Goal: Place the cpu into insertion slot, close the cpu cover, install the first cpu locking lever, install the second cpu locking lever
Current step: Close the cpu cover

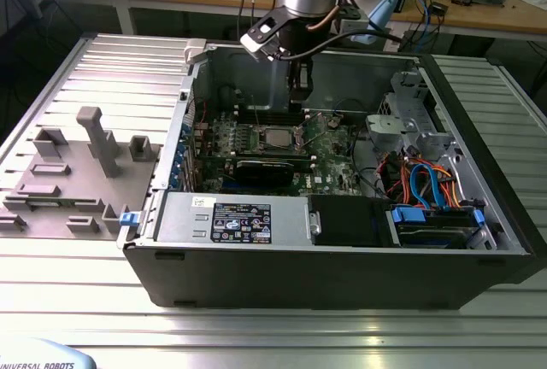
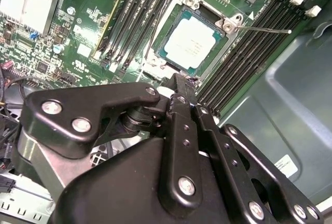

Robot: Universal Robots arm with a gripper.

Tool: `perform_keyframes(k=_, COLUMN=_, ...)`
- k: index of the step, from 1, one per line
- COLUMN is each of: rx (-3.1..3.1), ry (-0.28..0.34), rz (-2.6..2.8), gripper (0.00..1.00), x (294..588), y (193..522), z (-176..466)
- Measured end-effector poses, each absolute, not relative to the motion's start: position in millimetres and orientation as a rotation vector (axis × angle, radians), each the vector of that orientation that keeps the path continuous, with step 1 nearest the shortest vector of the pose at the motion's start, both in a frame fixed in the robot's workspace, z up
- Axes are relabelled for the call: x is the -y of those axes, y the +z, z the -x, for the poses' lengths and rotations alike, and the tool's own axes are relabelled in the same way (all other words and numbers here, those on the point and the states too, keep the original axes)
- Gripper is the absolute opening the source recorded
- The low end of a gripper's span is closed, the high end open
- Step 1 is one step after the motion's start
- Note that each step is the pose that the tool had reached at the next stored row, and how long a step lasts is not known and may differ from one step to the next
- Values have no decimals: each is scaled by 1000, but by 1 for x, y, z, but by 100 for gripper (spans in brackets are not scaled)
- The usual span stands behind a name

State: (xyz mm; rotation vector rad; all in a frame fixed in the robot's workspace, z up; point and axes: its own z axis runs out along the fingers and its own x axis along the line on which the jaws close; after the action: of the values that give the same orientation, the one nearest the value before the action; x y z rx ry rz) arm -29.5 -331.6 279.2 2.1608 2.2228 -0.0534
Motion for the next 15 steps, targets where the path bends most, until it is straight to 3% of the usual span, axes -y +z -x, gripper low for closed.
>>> perform_keyframes(k=15, rx=-2223, ry=-53, rz=-2161, gripper=11, x=332, y=279, z=25)
